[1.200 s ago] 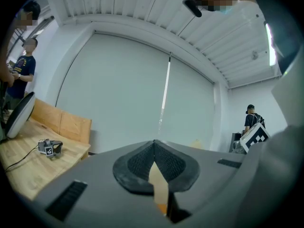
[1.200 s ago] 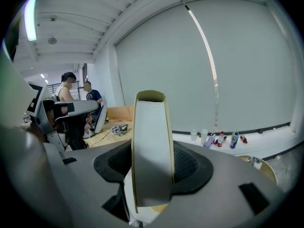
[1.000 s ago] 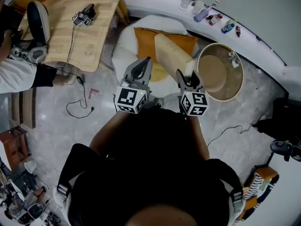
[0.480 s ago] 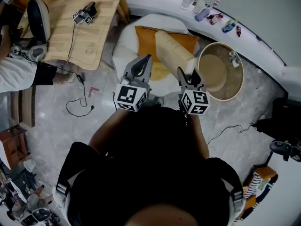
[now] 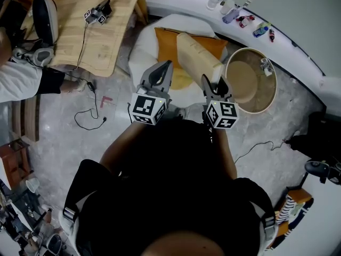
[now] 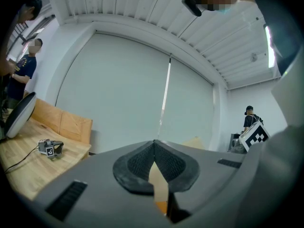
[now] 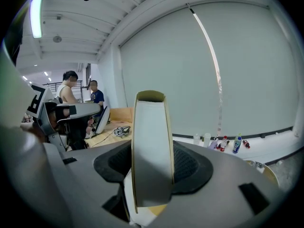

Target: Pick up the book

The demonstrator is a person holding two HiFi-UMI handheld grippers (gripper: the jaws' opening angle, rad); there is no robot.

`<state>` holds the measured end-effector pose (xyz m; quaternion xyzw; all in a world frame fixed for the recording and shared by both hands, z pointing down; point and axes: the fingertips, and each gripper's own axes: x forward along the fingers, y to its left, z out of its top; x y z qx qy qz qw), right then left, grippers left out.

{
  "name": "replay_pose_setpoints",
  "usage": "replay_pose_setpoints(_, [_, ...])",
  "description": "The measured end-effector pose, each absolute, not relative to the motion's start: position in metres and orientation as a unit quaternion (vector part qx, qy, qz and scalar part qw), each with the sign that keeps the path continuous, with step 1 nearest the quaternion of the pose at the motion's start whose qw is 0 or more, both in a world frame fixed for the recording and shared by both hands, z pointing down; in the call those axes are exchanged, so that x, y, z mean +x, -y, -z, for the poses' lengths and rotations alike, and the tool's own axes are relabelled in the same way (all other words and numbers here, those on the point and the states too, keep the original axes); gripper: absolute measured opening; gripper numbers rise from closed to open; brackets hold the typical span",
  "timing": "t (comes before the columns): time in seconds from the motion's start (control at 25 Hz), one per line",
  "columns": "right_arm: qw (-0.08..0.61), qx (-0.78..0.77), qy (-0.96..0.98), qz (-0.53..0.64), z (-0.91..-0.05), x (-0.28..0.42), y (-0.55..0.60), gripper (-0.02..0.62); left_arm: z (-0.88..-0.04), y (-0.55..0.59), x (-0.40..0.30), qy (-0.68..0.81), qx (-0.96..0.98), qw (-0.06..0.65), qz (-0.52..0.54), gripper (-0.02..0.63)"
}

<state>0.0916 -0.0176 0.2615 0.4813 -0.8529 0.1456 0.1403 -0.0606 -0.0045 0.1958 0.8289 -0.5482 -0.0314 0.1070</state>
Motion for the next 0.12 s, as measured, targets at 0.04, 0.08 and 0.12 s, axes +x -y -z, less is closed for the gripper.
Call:
replay_pose_setpoints(0.04, [0.140,0.481,0.853,-0.146,-0.2613,0.0916,0.0177,0.236,-0.1958,0.0045,-0.0605,0.548,0.829,0.107,0.031,0.008])
replay_pose_setpoints(0.08, [0.139,0.481,0.853,-0.146,-0.2611,0.0916,0.0178,0.236,-0.1961,0.0045,-0.0605,0.548,0.829,0.108,0.030,0.008])
replay_pose_setpoints(0.12, [0.139,0.481,0.853,-0.147,-0.2610,0.0915,0.0179,0.236,-0.1963,0.0045,-0.0605,0.548,0.829,0.108,0.029,0.008])
